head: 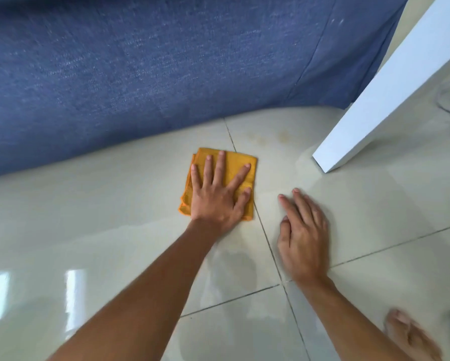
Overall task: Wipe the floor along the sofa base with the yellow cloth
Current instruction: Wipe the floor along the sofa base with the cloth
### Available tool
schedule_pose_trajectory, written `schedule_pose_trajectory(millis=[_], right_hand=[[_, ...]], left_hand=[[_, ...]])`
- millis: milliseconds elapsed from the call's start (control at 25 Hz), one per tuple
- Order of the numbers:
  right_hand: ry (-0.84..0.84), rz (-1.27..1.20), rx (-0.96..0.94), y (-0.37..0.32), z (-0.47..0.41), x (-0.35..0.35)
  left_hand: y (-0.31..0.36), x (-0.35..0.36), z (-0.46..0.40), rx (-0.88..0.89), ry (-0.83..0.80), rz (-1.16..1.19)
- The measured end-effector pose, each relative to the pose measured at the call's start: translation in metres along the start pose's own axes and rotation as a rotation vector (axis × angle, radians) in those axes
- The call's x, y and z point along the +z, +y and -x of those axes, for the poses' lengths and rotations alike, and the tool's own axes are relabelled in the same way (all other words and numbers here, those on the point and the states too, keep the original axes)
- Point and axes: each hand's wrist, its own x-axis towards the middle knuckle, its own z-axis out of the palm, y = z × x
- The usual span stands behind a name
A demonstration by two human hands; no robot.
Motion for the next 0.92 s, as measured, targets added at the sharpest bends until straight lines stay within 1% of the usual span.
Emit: schedule_pose_trajectory(millis=[80, 160, 240, 360, 480, 560, 640, 760, 840, 920], right_hand=[[-0.014, 0.008, 0.023, -0.002, -0.001, -0.003], [-0.04, 0.016, 0.024, -0.005, -0.001, -0.006], [-0.054, 0.027, 0.022, -0.006, -0.002, -0.008], [-0.079, 0.065, -0.04, 0.005, -0.01, -0.012], [-0.137, 0.128, -0.092, 0.023, -0.015, -0.014], [-0.145, 0.176, -0.018, 0.029, -0.016, -0.01], [-0.153, 0.229, 0.083, 0.028, -0.016, -0.005], [-0.162, 0.242, 0.121, 0.029, -0.015, -0.003], [-0.184, 0.254, 0.133, 0.029, -0.014, -0.002], [-0.191, 0.266, 0.164, 0.029, -0.014, -0.003]], left_hand=[[0.006, 0.007, 0.053, 0.047, 0.014, 0.005], [-0.004, 0.013, 0.105, 0.031, 0.021, -0.002], [-0.031, 0.01, 0.139, -0.042, 0.001, -0.023], [-0.082, -0.003, 0.148, -0.213, -0.029, -0.054], [-0.116, -0.017, 0.111, -0.36, -0.035, -0.044], [-0.126, -0.022, 0.06, -0.397, -0.024, -0.025], [-0.116, -0.023, -0.001, -0.386, -0.018, -0.022], [-0.066, -0.014, -0.077, -0.294, -0.01, -0.051], [-0.019, -0.008, -0.112, -0.174, -0.019, -0.061], [0.02, -0.004, -0.127, -0.038, -0.036, -0.082]])
